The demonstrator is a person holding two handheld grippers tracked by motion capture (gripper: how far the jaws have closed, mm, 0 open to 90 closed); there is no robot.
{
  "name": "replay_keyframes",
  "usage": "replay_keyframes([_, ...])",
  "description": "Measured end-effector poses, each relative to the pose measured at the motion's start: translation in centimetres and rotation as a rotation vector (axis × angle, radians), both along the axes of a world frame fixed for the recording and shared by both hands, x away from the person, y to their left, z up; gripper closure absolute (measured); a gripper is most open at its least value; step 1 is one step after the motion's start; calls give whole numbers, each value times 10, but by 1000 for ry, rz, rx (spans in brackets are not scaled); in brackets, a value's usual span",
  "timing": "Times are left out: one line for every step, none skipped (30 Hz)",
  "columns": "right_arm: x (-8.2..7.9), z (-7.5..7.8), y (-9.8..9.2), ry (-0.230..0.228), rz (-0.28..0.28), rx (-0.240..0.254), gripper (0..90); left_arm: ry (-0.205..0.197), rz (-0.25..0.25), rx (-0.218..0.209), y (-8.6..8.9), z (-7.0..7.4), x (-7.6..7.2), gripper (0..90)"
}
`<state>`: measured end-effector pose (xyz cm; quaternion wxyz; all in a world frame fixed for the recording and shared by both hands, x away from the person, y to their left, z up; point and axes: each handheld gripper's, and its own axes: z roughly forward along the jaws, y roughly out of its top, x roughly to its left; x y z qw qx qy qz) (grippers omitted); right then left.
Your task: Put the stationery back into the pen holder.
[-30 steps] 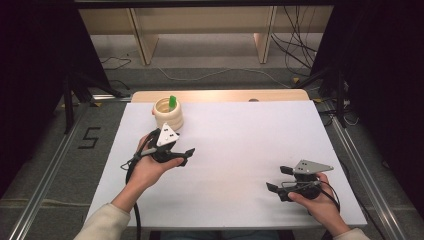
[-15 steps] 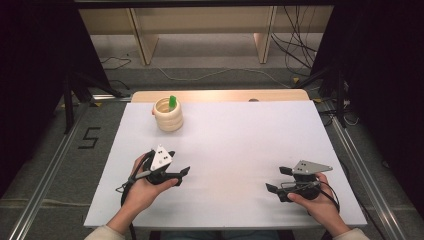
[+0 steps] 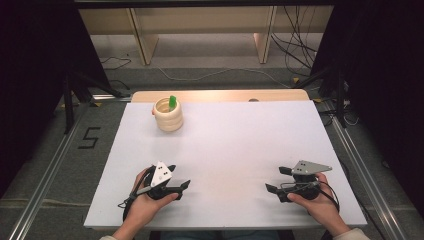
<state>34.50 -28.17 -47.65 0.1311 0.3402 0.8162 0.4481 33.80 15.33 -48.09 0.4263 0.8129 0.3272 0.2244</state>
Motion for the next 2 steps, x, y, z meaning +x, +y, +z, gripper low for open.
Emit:
replay_keyframes([0,0,0,-1,2,2,168,3,-2,0,-1,0,0,273])
replay_keyframes([0,0,0,-1,2,-1,168,0,-3,3,-1,-1,0,273])
